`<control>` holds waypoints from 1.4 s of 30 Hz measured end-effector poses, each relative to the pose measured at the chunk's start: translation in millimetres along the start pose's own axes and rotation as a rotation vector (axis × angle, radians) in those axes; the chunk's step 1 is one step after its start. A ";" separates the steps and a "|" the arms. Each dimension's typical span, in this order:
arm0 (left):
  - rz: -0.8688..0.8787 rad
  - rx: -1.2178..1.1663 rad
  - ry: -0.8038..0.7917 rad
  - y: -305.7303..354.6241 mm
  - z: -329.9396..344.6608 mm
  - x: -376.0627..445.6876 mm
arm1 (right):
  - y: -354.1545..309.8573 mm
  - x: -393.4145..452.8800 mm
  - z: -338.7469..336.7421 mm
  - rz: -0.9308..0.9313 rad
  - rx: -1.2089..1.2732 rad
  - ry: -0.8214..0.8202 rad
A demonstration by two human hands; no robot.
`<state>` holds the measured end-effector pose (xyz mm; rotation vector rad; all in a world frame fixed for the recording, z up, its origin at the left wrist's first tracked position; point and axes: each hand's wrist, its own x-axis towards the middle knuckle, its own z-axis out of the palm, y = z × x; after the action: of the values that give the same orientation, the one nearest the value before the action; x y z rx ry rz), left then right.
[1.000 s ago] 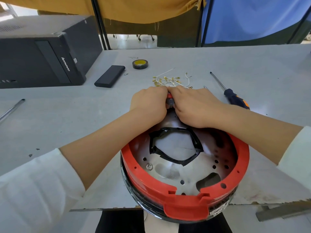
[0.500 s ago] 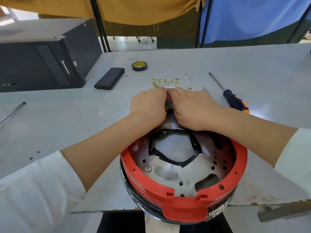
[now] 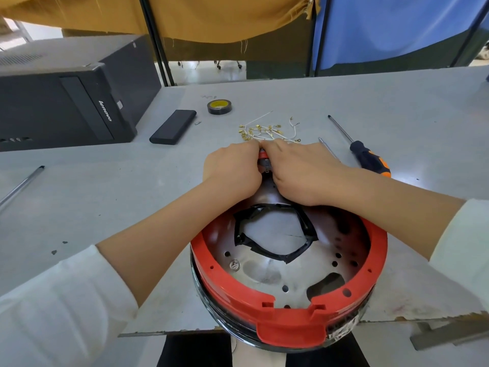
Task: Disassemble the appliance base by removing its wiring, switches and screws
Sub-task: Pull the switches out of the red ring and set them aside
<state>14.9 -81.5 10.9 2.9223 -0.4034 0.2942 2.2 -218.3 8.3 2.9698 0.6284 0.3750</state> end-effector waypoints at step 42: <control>0.048 0.008 -0.032 -4.2 2.5 -1.8 | 5.0 2.5 -1.4 -0.015 0.064 -0.028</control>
<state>14.9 -77.5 7.5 2.9319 -0.4784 0.2570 6.0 -221.8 10.9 3.0229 0.6717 0.3170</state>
